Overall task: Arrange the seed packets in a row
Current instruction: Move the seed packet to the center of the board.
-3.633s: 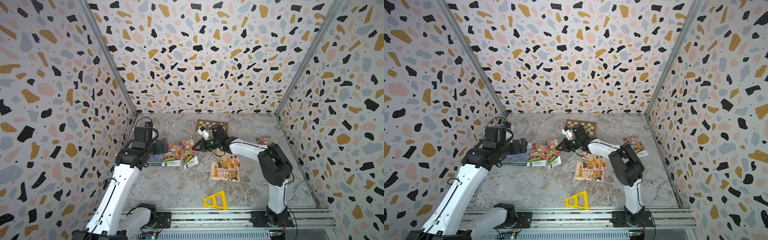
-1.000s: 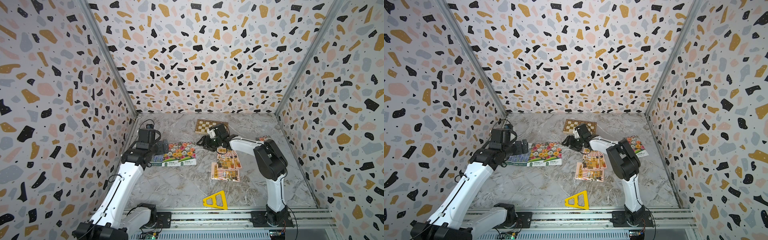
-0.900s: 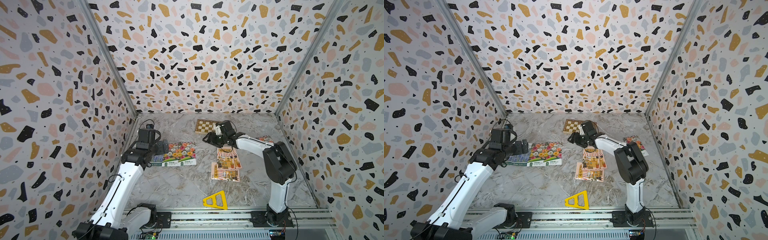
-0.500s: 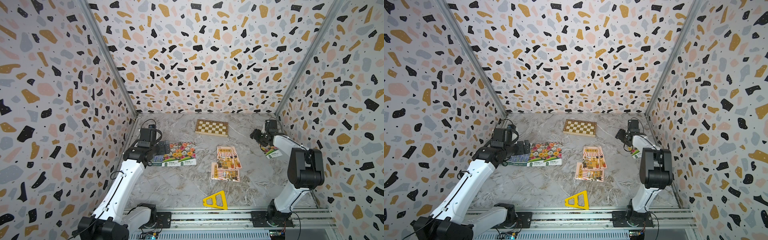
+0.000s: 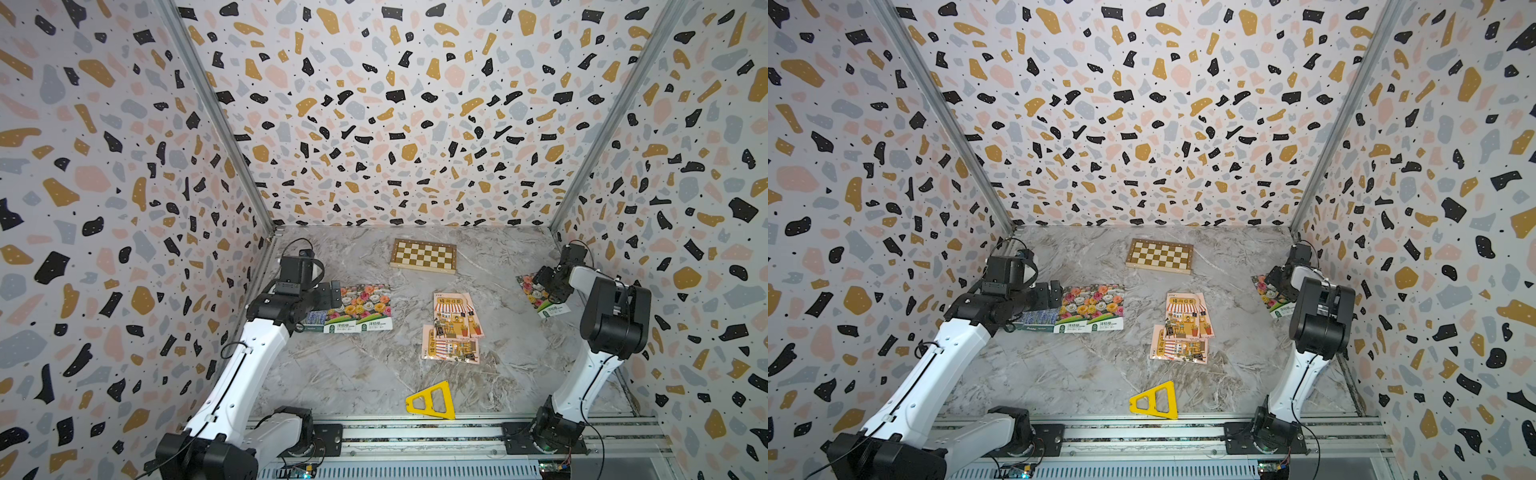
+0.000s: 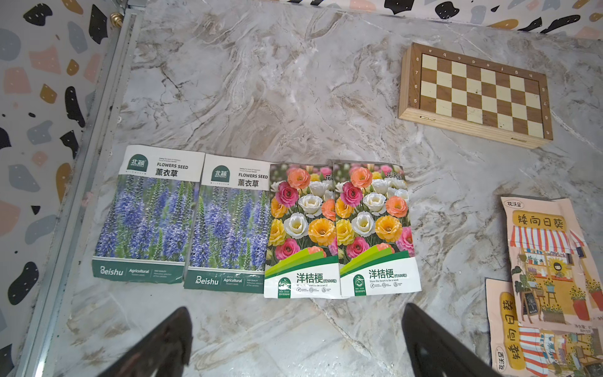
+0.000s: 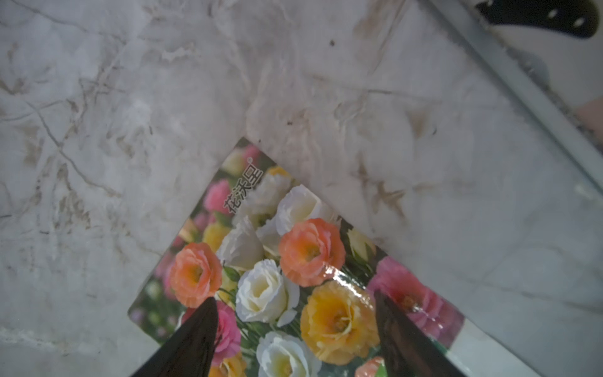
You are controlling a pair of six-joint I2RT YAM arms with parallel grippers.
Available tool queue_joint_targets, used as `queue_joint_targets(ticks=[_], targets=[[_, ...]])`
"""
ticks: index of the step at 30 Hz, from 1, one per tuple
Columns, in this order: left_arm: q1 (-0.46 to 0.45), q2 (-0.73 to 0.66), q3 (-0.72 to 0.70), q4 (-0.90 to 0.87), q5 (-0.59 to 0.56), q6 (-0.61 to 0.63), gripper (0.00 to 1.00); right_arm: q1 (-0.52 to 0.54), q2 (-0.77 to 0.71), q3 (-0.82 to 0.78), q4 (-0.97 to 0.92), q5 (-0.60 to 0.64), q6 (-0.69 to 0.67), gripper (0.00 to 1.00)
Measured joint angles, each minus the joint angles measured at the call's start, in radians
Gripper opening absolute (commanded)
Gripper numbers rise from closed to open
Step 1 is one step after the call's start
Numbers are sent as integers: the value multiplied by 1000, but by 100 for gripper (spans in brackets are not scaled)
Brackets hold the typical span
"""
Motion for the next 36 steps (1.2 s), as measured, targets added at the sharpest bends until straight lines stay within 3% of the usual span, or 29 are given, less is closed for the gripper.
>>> queue_joint_targets(ticks=[12, 19, 25, 29, 32, 36], targets=[[0, 4, 0, 0, 10, 0, 99, 13, 13, -1, 18, -11, -17, 71], [0, 18, 0, 2, 54, -3, 99, 99, -157, -246, 106, -93, 96, 68], [0, 118, 8, 8, 209, -13, 96, 176, -308, -440, 159, -178, 169, 68], [-10, 243, 16, 29, 345, -63, 94, 211, -342, -462, 129, -221, 169, 67], [-55, 316, 24, 64, 426, -126, 92, 217, -342, -443, 108, -214, 151, 65], [-164, 404, 68, 144, 504, -240, 87, 192, -342, -418, 102, -196, 132, 56]])
